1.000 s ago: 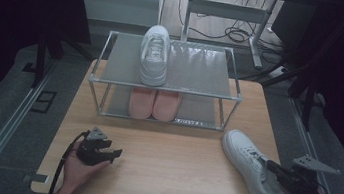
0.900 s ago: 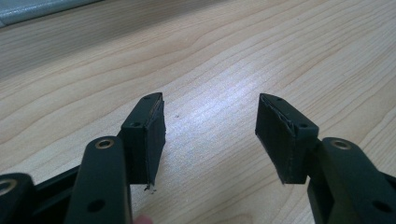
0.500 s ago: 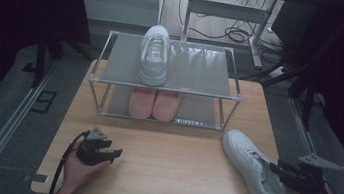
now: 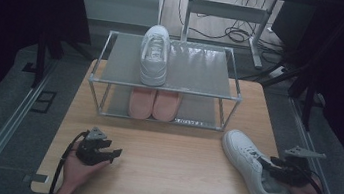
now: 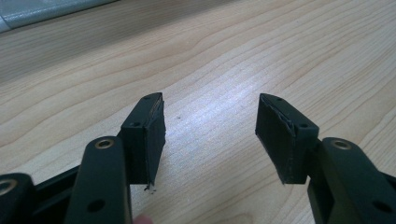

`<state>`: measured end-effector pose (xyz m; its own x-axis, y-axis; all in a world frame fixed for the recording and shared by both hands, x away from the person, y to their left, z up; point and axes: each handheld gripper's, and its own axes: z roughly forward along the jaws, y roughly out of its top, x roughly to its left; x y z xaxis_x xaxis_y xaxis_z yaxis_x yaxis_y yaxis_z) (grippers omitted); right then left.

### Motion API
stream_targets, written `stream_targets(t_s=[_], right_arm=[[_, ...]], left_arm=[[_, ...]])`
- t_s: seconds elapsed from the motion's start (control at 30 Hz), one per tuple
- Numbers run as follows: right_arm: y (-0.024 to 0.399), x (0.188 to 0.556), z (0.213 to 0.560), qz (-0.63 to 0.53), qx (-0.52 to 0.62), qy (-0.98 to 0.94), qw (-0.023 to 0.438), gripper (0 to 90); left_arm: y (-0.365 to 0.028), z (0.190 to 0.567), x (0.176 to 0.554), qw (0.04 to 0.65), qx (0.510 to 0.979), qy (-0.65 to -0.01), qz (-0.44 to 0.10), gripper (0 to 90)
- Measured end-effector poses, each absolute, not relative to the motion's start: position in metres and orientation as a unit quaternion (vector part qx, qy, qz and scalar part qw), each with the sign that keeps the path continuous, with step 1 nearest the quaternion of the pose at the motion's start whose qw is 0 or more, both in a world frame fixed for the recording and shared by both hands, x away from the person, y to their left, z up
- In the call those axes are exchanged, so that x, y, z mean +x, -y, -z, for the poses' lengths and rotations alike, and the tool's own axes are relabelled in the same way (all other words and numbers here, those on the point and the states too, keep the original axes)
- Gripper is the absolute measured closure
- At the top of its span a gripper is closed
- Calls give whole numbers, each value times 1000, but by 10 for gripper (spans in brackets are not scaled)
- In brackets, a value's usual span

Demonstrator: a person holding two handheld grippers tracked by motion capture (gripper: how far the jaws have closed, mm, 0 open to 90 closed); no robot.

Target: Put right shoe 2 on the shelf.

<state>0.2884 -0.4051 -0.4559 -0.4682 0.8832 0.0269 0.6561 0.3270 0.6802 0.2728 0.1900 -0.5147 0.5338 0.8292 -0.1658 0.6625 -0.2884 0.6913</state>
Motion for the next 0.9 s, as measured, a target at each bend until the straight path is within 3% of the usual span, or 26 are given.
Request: stream_targets(t_s=[0.27,0.6,0.9], right_arm=[[404,295,466,-291,495,-799,180,574],[400,297,466,-257,486,-813,191,795],[403,294,466,-298,494,-795,186,822]], left_arm=[[-191,514,273,369,794,-469,-115,428],[-190,514,273,368,795,-469,-114,429],[-191,514,273,368,794,-470,-115,429]])
